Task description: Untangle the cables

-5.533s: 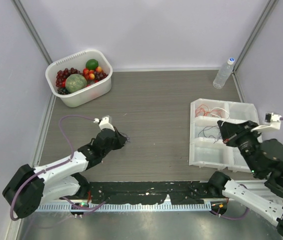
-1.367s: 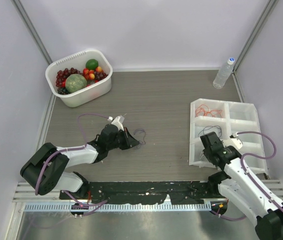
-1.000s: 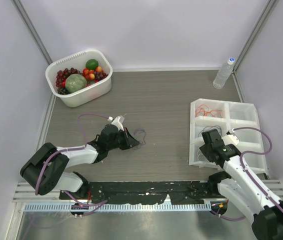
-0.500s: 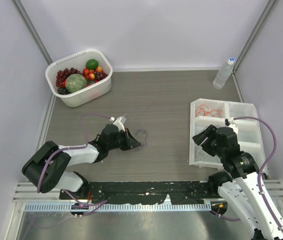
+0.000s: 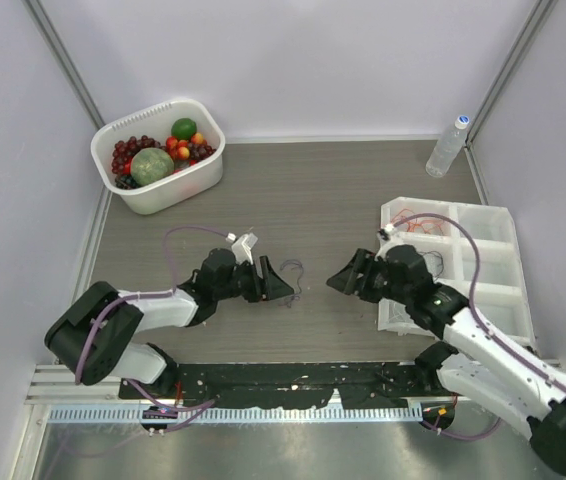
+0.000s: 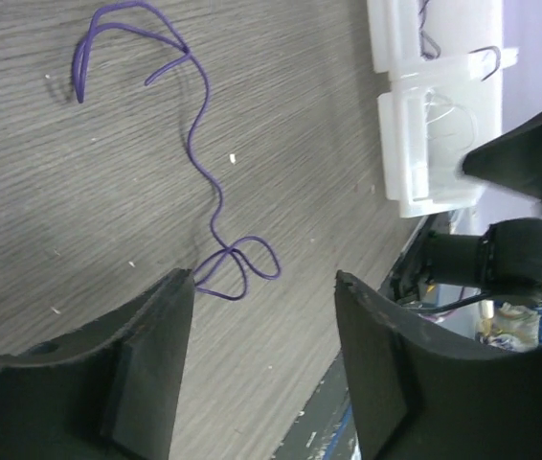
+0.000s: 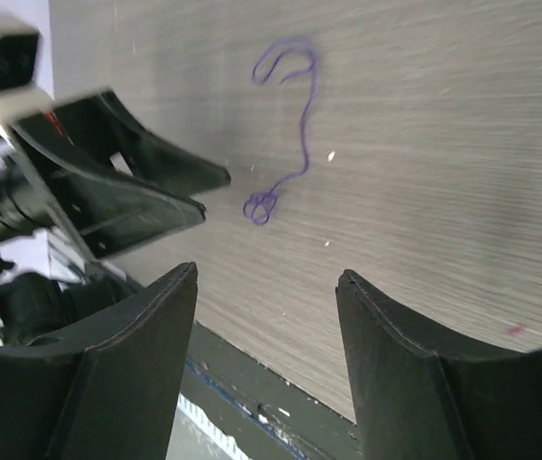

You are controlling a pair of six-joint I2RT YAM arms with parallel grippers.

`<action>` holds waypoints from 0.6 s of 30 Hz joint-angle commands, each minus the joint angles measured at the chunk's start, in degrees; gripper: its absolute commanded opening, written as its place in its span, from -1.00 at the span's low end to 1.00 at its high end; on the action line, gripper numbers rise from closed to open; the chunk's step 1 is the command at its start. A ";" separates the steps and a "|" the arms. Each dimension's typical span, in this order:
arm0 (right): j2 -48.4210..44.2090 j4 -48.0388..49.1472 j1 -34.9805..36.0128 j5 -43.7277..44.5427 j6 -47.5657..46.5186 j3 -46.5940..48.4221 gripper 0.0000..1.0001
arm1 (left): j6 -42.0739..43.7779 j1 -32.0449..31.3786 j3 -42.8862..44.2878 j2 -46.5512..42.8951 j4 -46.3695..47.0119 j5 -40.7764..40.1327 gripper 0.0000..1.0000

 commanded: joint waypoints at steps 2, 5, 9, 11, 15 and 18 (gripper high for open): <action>11.73 10.07 11.37 8.84 -1.75 4.37 0.33 | 2.70 0.34 -1.82 -9.01 -0.13 -4.40 0.39; 20.94 10.50 15.08 14.79 -2.11 7.62 0.34 | 4.73 0.43 -3.05 -16.82 -6.37 -11.94 0.43; 30.97 13.40 18.95 16.05 -2.02 11.31 0.35 | 5.17 0.43 -2.36 -21.94 -15.07 -21.36 0.36; 34.94 13.67 20.88 17.71 -1.85 13.69 0.35 | 4.91 0.34 -1.39 -21.51 -18.25 -24.61 0.35; 41.80 14.02 21.94 19.57 0.87 16.33 0.22 | 4.91 0.34 -1.39 -21.51 -18.17 -24.98 0.35; 45.84 15.86 23.43 19.31 2.54 16.86 0.14 | 5.08 0.34 -1.39 -21.33 -18.34 -25.24 0.35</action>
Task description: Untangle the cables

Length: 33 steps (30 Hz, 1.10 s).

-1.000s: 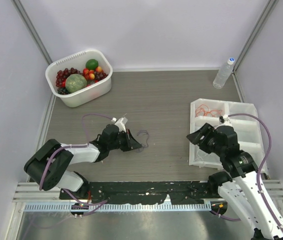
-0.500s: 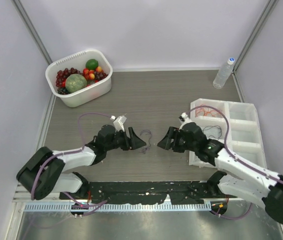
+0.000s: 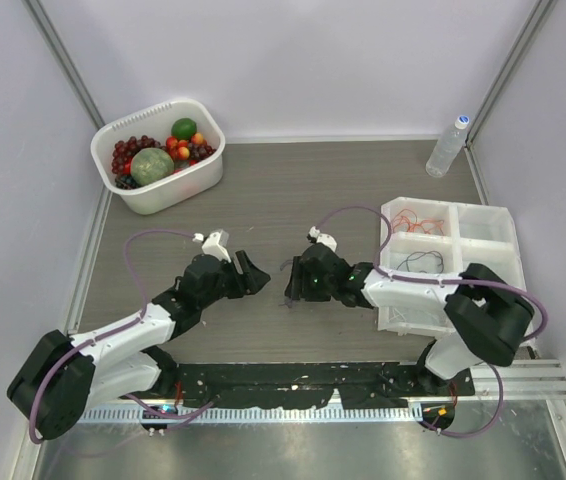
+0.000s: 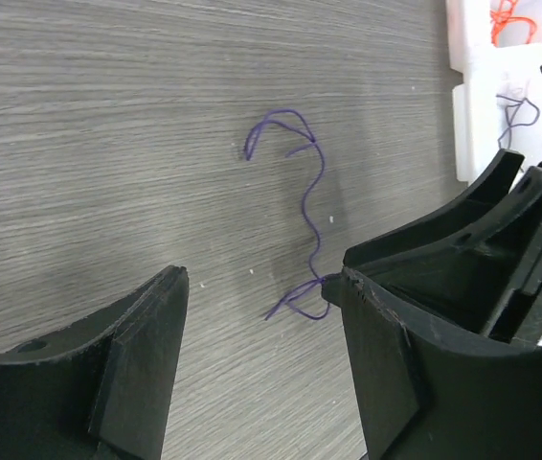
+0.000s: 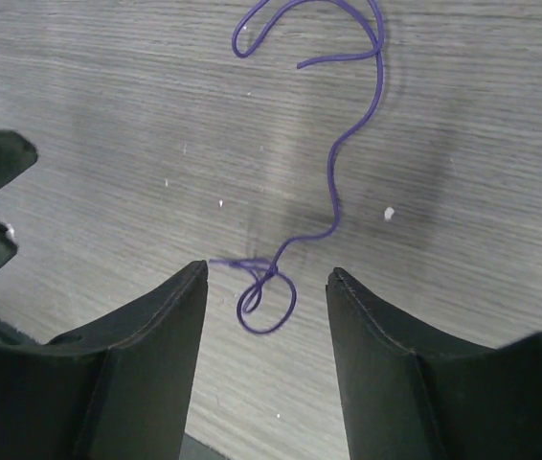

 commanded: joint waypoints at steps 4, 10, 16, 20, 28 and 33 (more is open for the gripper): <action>6.06 8.19 2.35 2.92 4.72 1.36 -0.09 | 1.48 0.25 1.08 0.00 -0.68 -2.93 0.36; 4.58 2.87 2.35 7.13 4.28 2.93 -0.99 | 1.65 0.34 0.82 -0.35 -0.42 -2.75 0.35; -9.74 -7.51 2.53 13.00 1.91 2.94 -0.98 | 1.65 0.25 0.73 -0.70 -0.15 -2.31 0.35; -21.96 -17.34 2.53 21.79 0.68 2.50 -0.99 | 1.56 0.34 0.55 -0.61 0.28 -2.05 0.35; -43.13 -38.10 2.17 37.09 3.92 3.11 -0.99 | 1.30 0.34 0.29 0.00 1.34 -1.78 0.35; -51.32 -49.87 2.09 42.99 10.42 3.91 -0.99 | 1.21 0.34 0.03 0.09 2.04 -1.52 0.35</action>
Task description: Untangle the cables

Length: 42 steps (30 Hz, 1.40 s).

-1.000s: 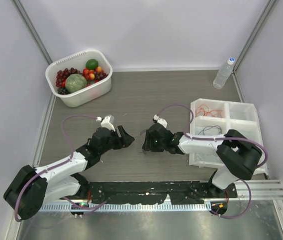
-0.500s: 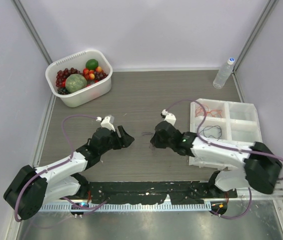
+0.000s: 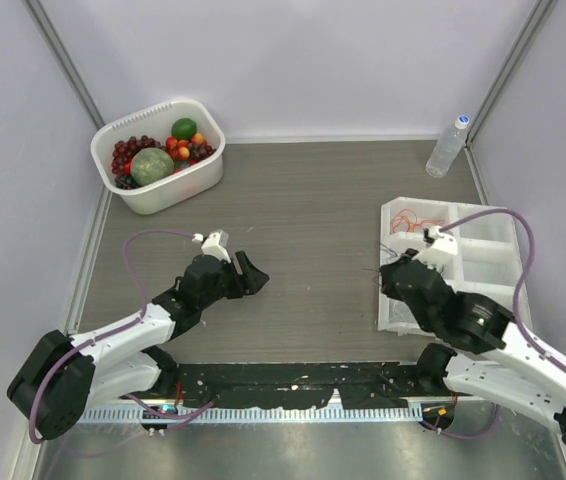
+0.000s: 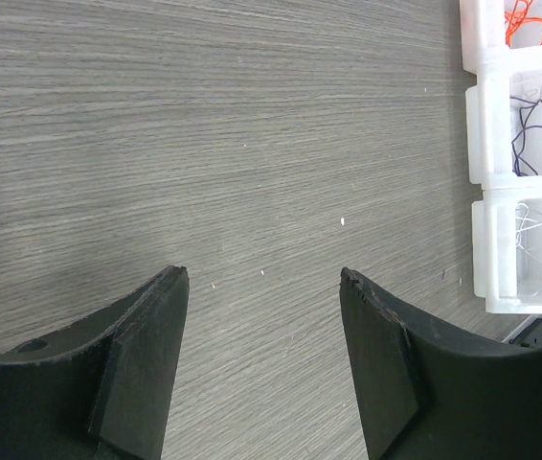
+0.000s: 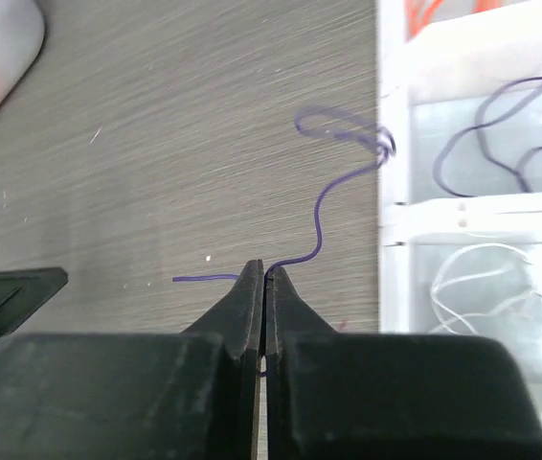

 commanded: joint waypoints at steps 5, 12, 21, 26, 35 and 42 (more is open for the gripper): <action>-7.22 -21.31 -0.19 14.26 18.08 2.88 -0.99 | 0.16 0.10 -0.15 0.26 3.57 0.08 0.35; -2.65 -29.42 -0.19 19.90 26.54 6.74 -0.99 | -0.10 0.19 -0.59 0.27 4.28 0.08 0.35; 1.48 -28.72 -0.45 20.69 26.11 9.65 -0.99 | -0.19 0.19 -0.94 -1.14 4.10 0.08 0.35; 3.33 -25.30 -2.03 20.35 23.38 9.21 -0.99 | -0.36 0.19 -1.20 -1.84 4.10 0.08 0.35; 6.84 -3.77 -27.57 -1.95 1.34 2.89 -0.99 | -0.10 0.10 -1.29 -2.99 3.40 0.08 0.36; 13.70 6.43 -42.27 -19.55 -3.60 1.12 -0.99 | -0.01 0.19 -1.20 -3.51 2.96 0.08 0.36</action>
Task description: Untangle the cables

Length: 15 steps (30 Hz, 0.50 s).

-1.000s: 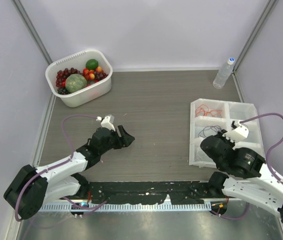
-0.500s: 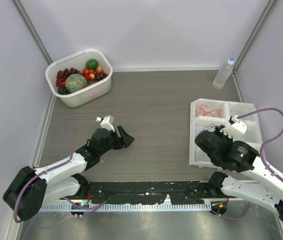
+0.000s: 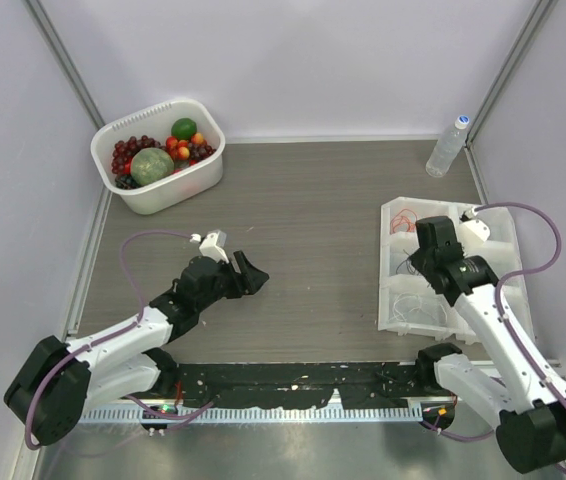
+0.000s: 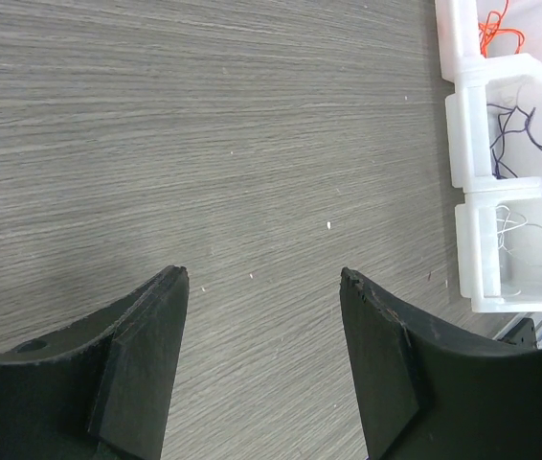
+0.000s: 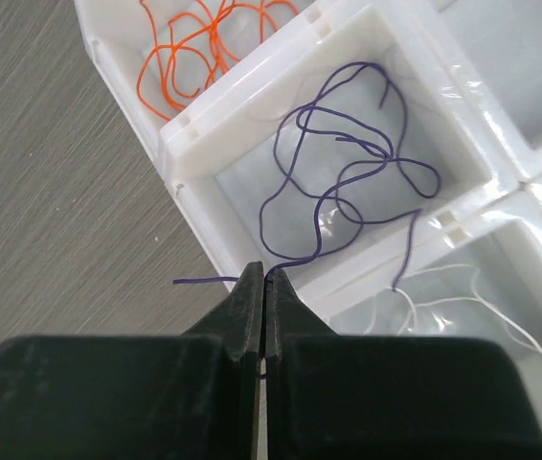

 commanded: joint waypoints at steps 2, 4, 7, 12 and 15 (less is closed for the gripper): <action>4.20 12.08 -7.25 -14.98 -4.92 -0.34 -0.99 | 0.14 0.19 -0.18 -1.44 1.52 -0.06 0.36; 6.48 13.66 -9.79 -18.05 -4.66 -0.78 -0.99 | 0.23 0.10 -0.09 -1.61 1.43 -0.06 0.36; 8.59 16.22 -14.28 -22.27 -4.57 -2.44 -0.94 | 0.40 0.10 0.09 -1.53 1.17 -0.06 0.36; 9.31 18.24 -17.90 -20.80 -7.37 -3.33 -0.60 | 0.49 0.19 0.17 -1.26 0.99 -0.06 0.37; 7.55 18.24 -17.90 -18.07 -11.23 -3.51 -0.36 | 0.49 0.10 0.35 -0.74 1.08 -0.06 0.36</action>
